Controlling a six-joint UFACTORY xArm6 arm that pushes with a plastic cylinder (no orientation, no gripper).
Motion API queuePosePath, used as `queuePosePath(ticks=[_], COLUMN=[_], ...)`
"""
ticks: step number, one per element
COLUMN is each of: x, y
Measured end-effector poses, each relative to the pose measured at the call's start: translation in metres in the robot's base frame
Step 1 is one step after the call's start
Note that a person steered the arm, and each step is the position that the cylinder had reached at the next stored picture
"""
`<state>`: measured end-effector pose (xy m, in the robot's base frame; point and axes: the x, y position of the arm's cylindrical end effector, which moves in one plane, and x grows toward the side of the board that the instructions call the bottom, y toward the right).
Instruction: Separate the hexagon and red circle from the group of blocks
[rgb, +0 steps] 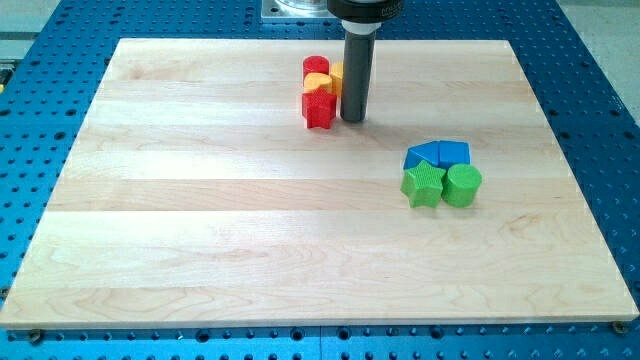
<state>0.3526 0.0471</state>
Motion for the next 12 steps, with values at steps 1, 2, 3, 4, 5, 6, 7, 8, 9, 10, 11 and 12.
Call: queuePosePath(ticks=[1, 2, 3, 4, 5, 6, 7, 8, 9, 10, 11, 12], x=[0.0, -0.004, -0.008, -0.021, -0.075, -0.107, -0.113, -0.113, -0.094, -0.072, -0.072, -0.09], y=[0.0, -0.015, -0.012, 0.053, 0.056, 0.03, -0.011, -0.059, -0.096, -0.083, -0.08, -0.068])
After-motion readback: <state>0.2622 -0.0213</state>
